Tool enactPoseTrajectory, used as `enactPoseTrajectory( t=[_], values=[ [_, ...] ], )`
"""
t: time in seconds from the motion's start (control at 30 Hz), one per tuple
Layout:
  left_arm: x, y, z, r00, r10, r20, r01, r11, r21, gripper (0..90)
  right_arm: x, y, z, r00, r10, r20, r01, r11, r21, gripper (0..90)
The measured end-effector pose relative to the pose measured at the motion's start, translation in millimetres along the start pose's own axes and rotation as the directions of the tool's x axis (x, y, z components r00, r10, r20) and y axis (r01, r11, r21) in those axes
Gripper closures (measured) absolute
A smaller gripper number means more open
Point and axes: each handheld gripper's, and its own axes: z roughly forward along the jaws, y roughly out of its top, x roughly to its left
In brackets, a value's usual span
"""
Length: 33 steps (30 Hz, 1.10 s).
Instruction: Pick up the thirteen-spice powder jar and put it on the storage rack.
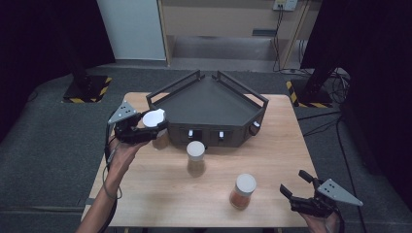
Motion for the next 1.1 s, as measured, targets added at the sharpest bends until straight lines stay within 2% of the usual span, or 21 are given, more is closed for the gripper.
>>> enactPoseTrajectory(
  t=[0.17,0.27,0.53,0.73,0.8,0.9,1.1],
  values=[
    [2.3,18.2,12.3,0.9998,-0.019,-0.011,0.019,0.9997,-0.013,29.7,-0.2,0.0,0.0,1.0,0.002,-0.001,-0.002,1.0,0.0,7.6],
    [1.5,30.0,20.1,0.9997,-0.002,-0.023,0.002,0.9999,-0.014,29.7,-0.6,-0.1,0.1,1.0,0.006,-0.002,-0.006,1.0,0.001,7.6],
    [2.6,51.8,47.4,0.9979,-0.005,-0.064,0.005,1.0,-0.002,29.7,-1.8,-0.6,0.1,0.9999,0.011,-0.007,-0.011,1.0,-0.001,7.6],
    [3.9,57.3,68.2,0.9947,-0.016,-0.102,0.015,0.9999,-0.006,29.8,-2.8,-1.3,-0.4,0.9999,0.016,-0.007,-0.016,1.0,-0.005,7.7],
    [3.1,59.5,75.0,0.9921,-0.009,-0.125,0.009,1.0,-0.001,29.8,-3.1,-1.4,-0.7,0.9998,0.021,-0.007,-0.021,1.0,-0.004,7.6],
    [5.8,60.6,84.0,0.9896,-0.021,-0.143,0.021,0.9998,0.0,29.8,-3.4,-1.5,-0.7,0.9997,0.022,-0.008,-0.022,1.0,-0.005,7.7],
    [5.8,58.1,101.1,0.9788,-0.034,-0.202,0.035,0.9994,0.004,29.8,-4.2,-1.9,-0.6,0.9996,0.025,-0.012,-0.025,1.0,-0.006,7.7]
  ],
)
